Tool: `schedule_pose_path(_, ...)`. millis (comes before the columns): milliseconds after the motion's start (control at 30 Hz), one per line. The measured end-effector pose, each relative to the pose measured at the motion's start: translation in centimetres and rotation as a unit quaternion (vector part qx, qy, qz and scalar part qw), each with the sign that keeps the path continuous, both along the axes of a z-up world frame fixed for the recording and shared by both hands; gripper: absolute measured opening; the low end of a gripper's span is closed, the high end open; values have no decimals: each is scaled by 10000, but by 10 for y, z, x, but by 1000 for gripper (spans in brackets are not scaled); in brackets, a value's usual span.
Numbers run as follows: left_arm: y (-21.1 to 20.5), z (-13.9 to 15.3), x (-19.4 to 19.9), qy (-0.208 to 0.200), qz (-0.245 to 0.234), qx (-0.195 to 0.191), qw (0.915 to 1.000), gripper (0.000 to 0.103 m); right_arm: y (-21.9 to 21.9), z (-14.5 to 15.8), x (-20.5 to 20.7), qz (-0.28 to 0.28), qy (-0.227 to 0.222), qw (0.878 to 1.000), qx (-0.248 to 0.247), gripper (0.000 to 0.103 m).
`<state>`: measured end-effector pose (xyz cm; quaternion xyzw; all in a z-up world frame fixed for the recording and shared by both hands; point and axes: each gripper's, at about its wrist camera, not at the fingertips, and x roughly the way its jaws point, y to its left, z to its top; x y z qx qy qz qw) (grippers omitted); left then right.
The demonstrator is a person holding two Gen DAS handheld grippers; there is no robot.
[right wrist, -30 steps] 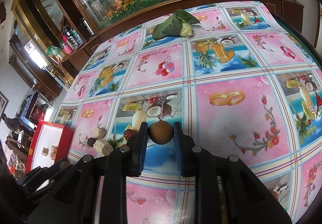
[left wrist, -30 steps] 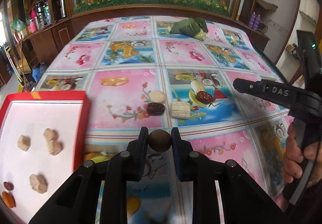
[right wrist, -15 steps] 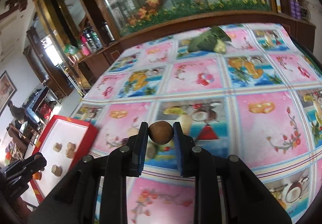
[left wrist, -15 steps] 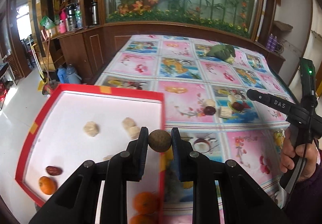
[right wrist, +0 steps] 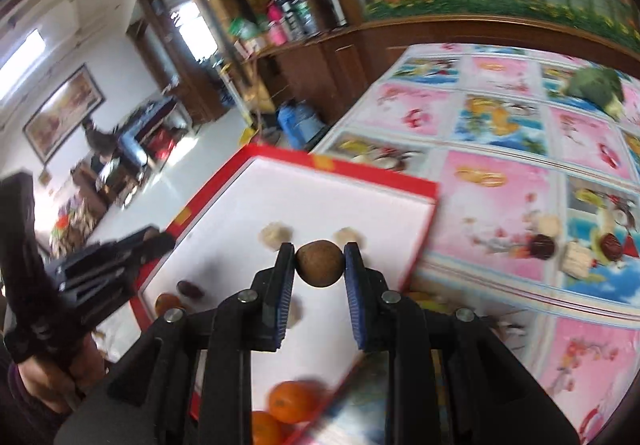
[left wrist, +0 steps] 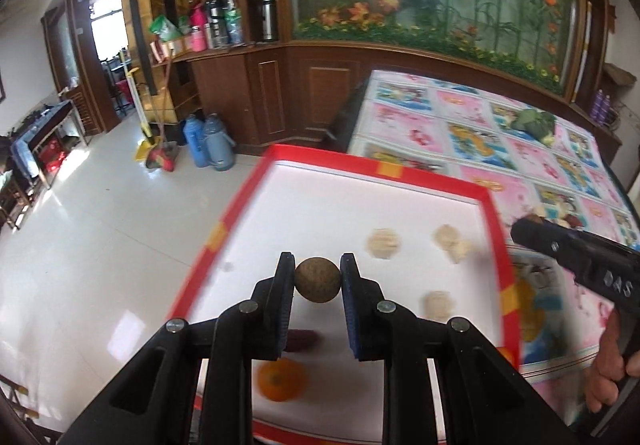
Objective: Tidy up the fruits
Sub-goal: 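Carry both nuts over the tray and open both tools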
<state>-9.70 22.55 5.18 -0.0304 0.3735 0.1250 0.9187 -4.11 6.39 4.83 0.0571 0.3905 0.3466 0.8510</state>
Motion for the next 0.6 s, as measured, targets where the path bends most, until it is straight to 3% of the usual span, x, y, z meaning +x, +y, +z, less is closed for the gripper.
schedule_pose_path(167,30,-11,1,151,230,-14,9996,22,43,-6,-8,269,108,9988,-400,27)
schedule_pose_path(600,48,-25,13,453,90,-137,9988,22,111,-22,-4,337,367,9925,-1112,27)
